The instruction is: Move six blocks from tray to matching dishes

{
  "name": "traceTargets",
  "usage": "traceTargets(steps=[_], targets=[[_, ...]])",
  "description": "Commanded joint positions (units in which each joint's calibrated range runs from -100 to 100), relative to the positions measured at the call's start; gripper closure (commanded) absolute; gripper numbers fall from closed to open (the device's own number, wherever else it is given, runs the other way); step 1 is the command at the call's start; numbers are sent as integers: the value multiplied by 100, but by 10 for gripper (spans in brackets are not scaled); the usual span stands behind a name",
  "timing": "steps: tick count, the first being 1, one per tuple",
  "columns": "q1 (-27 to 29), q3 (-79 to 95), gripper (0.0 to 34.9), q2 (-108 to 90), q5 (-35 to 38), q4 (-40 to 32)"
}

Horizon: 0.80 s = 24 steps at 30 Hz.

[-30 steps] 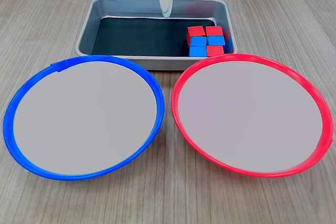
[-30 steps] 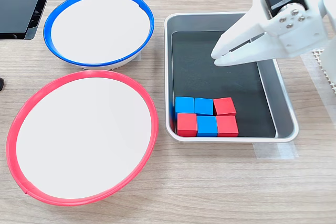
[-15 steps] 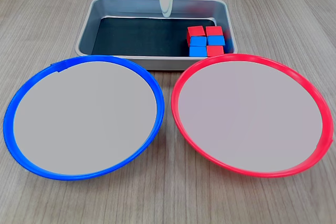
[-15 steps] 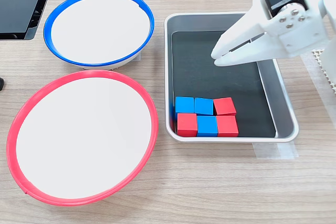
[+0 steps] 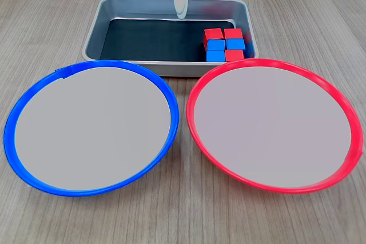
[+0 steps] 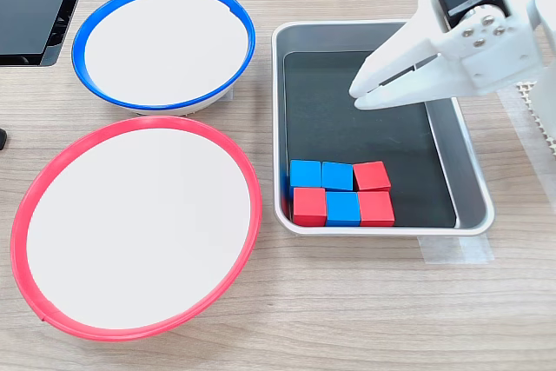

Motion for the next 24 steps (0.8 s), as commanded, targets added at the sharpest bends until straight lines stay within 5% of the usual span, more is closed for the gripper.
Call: traceTargets(steps=[1,11,17,24], targets=[[-23,0,346,-26,5,11],[-145,0,346,-17,24,44],[-409,-1056,348,1305,1519,-22],[-795,-2731,347,5075,2696,-1499]])
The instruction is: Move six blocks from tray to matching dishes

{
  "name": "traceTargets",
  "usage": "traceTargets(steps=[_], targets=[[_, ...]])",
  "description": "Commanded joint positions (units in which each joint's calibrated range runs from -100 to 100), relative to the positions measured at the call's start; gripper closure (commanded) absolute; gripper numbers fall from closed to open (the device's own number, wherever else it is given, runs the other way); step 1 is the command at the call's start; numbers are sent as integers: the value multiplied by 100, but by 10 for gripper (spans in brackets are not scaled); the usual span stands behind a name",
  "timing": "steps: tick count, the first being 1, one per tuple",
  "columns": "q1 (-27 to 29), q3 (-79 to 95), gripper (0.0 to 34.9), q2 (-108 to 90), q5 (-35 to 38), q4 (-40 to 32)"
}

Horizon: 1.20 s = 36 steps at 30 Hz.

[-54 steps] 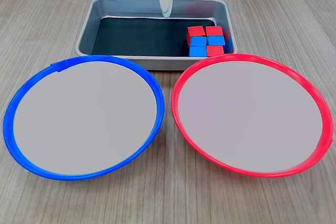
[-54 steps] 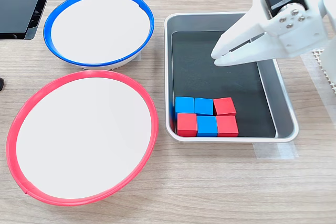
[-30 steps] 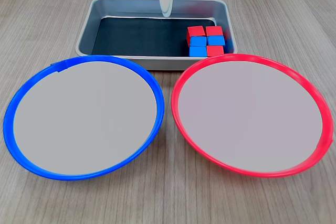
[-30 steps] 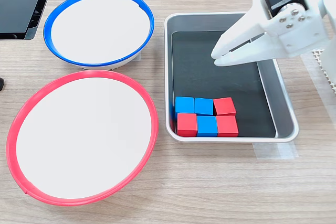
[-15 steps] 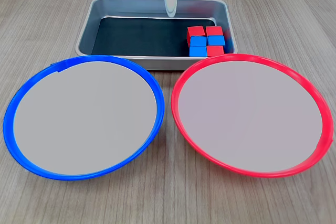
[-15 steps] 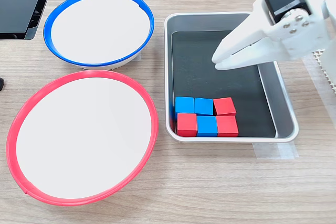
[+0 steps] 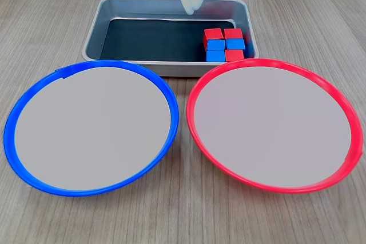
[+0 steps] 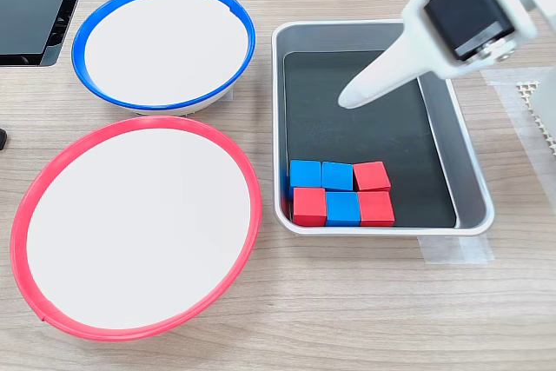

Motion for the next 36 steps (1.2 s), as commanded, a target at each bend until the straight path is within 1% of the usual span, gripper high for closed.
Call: traceTargets(steps=[1,4,10,23,27,29,31,36], targets=[[-241,-1089,347,2245,542,-906],[-580,-1681,349,3362,952,-1335],[-919,-2018,349,4189,1236,-1773],[-1041,-2318,349,4991,1617,-1872],[-938,-2300,349,4991,1875,-1575],[-815,-2300,349,4871,2027,-1228],[-646,-2300,349,4650,2183,-700],[-392,-2191,349,4010,2252,225]])
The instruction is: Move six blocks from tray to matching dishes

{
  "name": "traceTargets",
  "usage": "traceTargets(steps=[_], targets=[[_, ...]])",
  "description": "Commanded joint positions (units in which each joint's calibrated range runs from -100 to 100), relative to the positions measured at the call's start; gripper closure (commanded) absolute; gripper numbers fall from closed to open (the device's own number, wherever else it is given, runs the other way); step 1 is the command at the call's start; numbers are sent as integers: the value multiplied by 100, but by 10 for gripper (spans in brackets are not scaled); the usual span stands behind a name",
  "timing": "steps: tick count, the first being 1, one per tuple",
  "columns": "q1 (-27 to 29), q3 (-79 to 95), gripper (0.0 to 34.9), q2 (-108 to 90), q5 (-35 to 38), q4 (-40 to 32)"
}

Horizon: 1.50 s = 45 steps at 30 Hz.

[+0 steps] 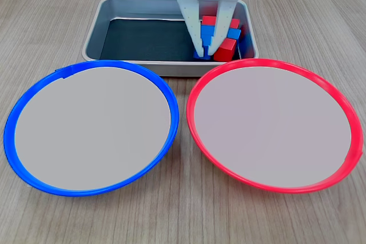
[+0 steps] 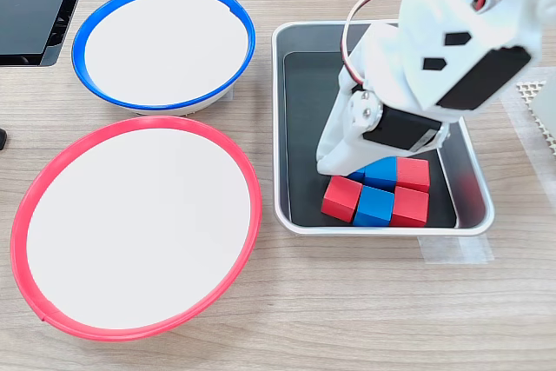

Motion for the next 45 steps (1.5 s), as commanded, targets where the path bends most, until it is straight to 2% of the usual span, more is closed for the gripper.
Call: traceTargets(steps=[1,10,13,15,17,18,21,25,33,45], targets=[[206,-94,349,-594,59,750],[1119,-668,349,-1395,274,2219],[1006,-668,347,-1361,264,2409],[836,-695,329,-1310,254,2475],[705,-704,297,-1242,254,2475],[657,-677,266,-1199,274,2425],[582,-577,243,-1088,278,2145],[554,-450,230,-832,288,1732],[592,-477,210,-338,386,1534],[535,-477,211,-133,381,1393]])
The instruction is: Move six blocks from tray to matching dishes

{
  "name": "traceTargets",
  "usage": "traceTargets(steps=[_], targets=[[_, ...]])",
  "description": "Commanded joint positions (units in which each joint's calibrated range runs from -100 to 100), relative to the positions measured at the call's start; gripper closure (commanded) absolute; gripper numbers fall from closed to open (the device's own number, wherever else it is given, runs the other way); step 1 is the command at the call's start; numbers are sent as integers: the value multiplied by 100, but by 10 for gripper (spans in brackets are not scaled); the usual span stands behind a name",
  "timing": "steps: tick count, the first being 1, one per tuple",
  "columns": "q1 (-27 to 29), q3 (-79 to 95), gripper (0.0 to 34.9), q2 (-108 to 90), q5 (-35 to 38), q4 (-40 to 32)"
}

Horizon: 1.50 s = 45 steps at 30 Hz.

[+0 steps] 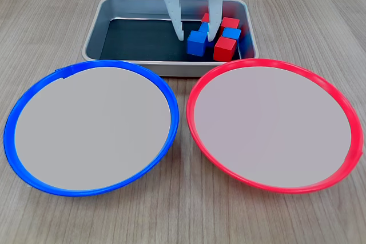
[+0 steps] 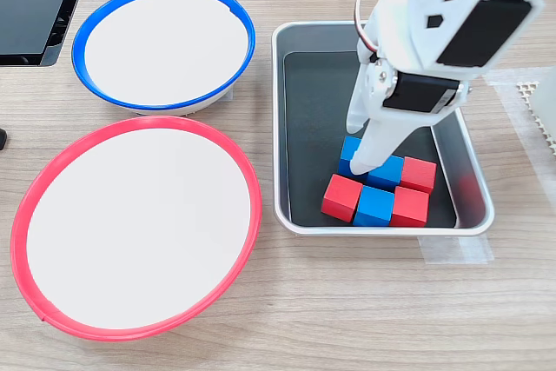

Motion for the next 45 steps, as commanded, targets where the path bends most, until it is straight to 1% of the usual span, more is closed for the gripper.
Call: traceTargets(steps=[1,2,5,6,7,10,12,13,14,16,17,18,20,22,25,27,28,29,30,31,33,35,37,38,39,42,44,45], targets=[[52,32,211,20,63,-125],[128,196,212,20,117,-323],[222,423,219,-22,181,-571],[269,551,254,-73,230,-727],[325,623,346,-184,264,-802],[542,177,348,-363,230,-340],[608,-524,348,-355,-59,81],[655,-1252,348,-253,-396,412],[749,-2362,349,29,-850,833],[881,-3282,349,413,-1182,1047],[1050,-4138,349,907,-1426,1212],[1144,-4547,349,1197,-1529,1254],[1323,-5248,349,1794,-1700,1196],[1521,-5895,349,2502,-1856,989],[1718,-6477,349,3483,-1973,387],[1775,-6504,347,3884,-1856,-9],[1793,-6423,320,4020,-1768,-216],[1812,-6331,260,4097,-1675,-348],[1822,-6204,158,4131,-1543,-439],[1822,-6004,112,4131,-1426,-587],[1812,-5831,132,4029,-1319,-571],[1784,-5567,160,3756,-1236,-513],[1728,-5194,180,3278,-1133,-282],[1699,-4993,240,2997,-1055,-92],[1662,-4784,347,2681,-967,156],[1483,-4065,347,1692,-742,998],[1257,-3273,347,924,-645,1254],[1106,-2872,347,592,-645,1270]])
